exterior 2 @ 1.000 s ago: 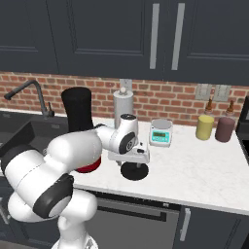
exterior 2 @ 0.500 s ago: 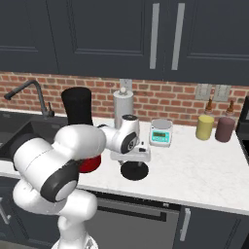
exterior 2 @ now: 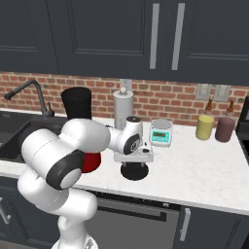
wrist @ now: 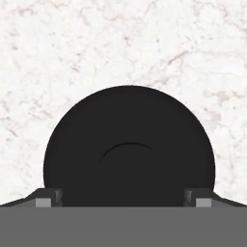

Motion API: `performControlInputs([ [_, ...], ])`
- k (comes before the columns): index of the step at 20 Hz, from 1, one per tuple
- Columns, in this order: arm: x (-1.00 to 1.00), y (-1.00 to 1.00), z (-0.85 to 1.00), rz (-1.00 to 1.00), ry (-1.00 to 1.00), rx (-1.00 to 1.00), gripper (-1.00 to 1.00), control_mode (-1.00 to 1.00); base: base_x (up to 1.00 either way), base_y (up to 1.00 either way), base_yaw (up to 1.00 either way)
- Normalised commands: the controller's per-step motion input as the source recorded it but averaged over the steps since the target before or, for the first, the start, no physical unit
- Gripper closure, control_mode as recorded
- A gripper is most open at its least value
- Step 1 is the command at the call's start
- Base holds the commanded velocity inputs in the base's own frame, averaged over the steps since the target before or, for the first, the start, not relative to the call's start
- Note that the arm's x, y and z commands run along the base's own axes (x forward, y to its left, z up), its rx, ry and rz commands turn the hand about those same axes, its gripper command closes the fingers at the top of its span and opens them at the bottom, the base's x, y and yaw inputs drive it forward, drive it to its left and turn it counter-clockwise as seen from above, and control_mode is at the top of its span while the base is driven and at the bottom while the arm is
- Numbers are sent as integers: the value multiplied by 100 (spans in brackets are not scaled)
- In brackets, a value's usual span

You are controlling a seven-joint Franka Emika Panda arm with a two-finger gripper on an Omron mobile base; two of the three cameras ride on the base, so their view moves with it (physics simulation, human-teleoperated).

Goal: Close the lid blender by securely placing the lid on top.

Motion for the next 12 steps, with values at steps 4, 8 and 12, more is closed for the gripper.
performControlInputs([
  [4,8,0,-21,4,0,0,-100,-100,0,0,0],
  [8,0,0,-24,4,0,0,-100,-100,0,0,0],
  [12,0,0,-37,4,0,0,100,-100,0,0,0],
])
